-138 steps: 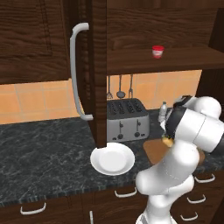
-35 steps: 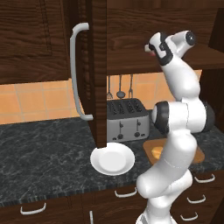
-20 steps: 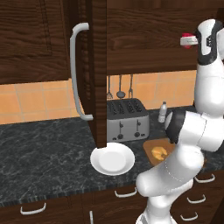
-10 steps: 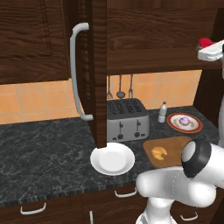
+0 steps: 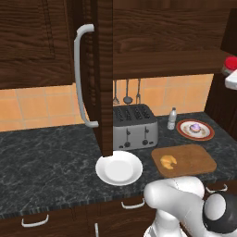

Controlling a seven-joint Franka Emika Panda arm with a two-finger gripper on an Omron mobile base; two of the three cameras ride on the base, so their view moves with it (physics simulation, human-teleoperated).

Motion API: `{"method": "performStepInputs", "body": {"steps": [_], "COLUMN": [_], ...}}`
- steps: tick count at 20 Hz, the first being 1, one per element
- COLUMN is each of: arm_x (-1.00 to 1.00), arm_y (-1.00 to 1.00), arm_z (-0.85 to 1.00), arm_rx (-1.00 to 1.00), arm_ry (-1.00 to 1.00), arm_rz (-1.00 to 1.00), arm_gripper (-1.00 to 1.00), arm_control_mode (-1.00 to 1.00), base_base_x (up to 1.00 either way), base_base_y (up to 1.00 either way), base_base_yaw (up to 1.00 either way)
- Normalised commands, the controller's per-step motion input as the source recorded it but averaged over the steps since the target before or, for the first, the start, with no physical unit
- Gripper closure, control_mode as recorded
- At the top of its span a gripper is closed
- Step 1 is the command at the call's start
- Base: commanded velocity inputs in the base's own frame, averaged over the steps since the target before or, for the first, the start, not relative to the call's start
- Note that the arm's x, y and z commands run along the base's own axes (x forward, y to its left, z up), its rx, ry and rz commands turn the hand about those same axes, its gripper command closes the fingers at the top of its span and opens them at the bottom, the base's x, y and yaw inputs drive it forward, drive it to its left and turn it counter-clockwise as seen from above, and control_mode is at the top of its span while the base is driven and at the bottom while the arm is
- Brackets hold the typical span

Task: From the different types of pastries on the counter, select a croissant and place it on the cutting board. Then retrieve a jar of jam from the cabinet and place it alongside the croissant on the cutting board.

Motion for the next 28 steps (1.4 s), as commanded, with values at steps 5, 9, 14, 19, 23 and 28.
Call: {"method": "performStepInputs", "body": {"steps": [5,9,14,19,23,28], "arm_x": [-1.0,-0.92,0.02,0.24,0.18,0.21], "arm_y": [-0.04,0.07,0.7,0.59,0.09,-0.47], "arm_z": [-0.49,-0.84,-1.0,-1.0,-1.0,-0.87], "arm_rx": [-0.23,-0.17,0.03,0.11,0.11,0.2], "arm_ry": [0.03,0.07,0.04,0.2,0.3,0.04], "arm_rz": [0.04,0.04,0.0,0.0,0.0,0.01], "arm_gripper": [1.0,1.0,1.0,1.0,1.0,1.0], "arm_control_mode": [-1.0,-1.0,-1.0,-1.0,-1.0,-1.0], "base_base_x": [0.0,0.0,0.0,0.0,0.0,0.0], "base_base_y": [0.0,0.0,0.0,0.0,0.0,0.0], "base_base_yaw": [0.0,0.0,0.0,0.0,0.0,0.0]}}
